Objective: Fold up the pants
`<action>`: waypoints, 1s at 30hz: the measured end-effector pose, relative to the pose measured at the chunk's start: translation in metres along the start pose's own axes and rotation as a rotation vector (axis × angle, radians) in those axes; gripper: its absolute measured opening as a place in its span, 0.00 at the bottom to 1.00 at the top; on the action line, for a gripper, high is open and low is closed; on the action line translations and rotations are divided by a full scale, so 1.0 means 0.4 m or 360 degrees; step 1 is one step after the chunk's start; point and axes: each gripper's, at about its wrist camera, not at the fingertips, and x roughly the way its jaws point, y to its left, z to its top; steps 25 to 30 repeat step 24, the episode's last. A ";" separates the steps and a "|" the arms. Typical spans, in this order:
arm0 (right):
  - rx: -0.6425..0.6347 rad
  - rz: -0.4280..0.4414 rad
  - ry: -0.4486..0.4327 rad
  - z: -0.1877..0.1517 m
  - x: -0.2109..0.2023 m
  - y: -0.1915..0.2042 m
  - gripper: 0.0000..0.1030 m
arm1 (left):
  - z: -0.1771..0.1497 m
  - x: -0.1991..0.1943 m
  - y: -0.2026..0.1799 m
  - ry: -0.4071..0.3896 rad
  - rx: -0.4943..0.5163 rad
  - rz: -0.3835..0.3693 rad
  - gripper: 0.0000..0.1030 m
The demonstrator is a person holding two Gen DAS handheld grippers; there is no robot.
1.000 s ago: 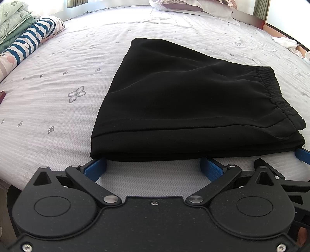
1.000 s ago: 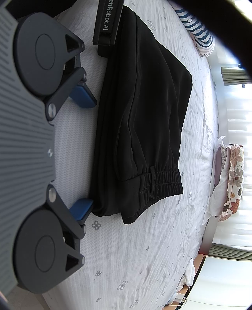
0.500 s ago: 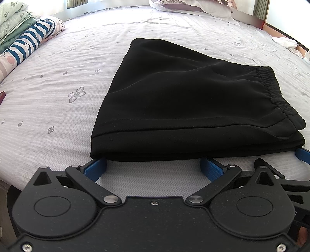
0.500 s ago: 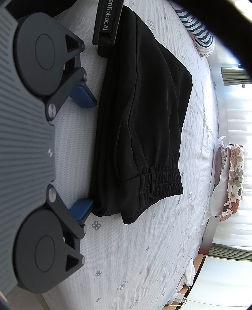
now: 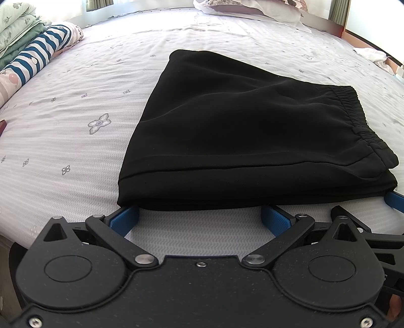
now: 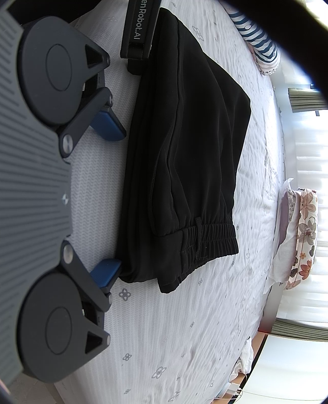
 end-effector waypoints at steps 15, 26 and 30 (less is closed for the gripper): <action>0.0000 0.0000 -0.0001 0.000 0.000 -0.001 1.00 | 0.000 -0.001 -0.001 -0.0006 0.0003 0.0001 1.00; -0.0001 0.0000 0.0000 0.000 0.000 -0.001 1.00 | 0.001 -0.001 0.003 -0.0012 0.0000 0.0003 1.00; -0.0001 0.0000 0.0000 0.000 0.000 -0.001 1.00 | 0.001 -0.001 0.003 -0.0012 0.0000 0.0003 1.00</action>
